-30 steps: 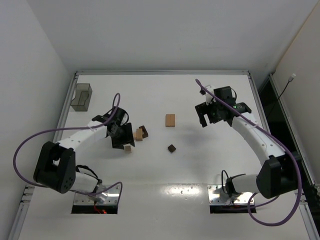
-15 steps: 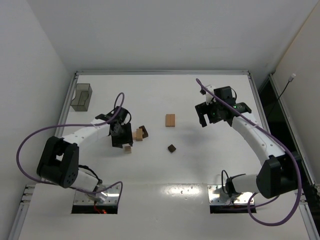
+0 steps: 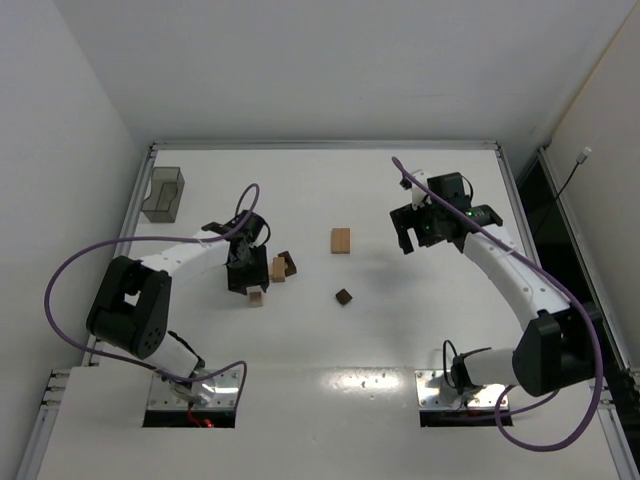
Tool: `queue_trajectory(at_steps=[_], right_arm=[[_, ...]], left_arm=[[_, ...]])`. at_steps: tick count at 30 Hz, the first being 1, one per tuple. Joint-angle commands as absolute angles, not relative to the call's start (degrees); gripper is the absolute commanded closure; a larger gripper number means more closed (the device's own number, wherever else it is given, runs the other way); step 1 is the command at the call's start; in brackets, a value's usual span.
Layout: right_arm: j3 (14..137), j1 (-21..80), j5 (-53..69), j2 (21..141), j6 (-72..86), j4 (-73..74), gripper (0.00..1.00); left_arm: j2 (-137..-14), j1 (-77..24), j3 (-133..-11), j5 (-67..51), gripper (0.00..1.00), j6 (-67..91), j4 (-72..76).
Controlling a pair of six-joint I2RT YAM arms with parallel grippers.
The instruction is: Build the wood block tower
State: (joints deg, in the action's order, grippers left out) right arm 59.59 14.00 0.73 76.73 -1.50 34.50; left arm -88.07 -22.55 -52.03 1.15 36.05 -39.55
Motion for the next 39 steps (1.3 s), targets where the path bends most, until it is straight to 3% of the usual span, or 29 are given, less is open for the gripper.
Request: queue_trajectory(at_steps=[1,22,28,29,32,33,39], right_arm=[[60.7,13.8,1.8,77.3,-0.9,32.4,0.18],[60.7,13.8,1.8,78.9,0.2,32.4,0.18],[60.7,13.8,1.8,78.9,0.2,31.9,0.18],[60.7,13.8,1.8,79.4,0.2,31.9,0.18],[60.7,13.8,1.8,79.5,0.2,31.9,0.18],[60.7,13.8,1.8,79.5,0.2,31.9,0.19],[60.7,13.8,1.3,78.9,0.7,31.9,0.19]], left_arm=[[-88.0,-23.0,-52.4,2.0,0.54,35.7,-39.6],[-89.0,-23.0,-50.2,0.4,0.61,36.2,-39.6],[-89.6,-23.0,-49.6,-0.9,0.7,36.7,-39.1],[-90.1,-23.0,-49.6,-0.9,0.74,36.7,-38.6],[-90.7,-23.0,-50.5,-1.4,0.97,36.7,-38.6],[-90.7,-23.0,-53.1,-1.4,1.0,36.7,-39.3],[-89.6,-27.0,-66.9,-0.1,1.0,37.3,-40.7]])
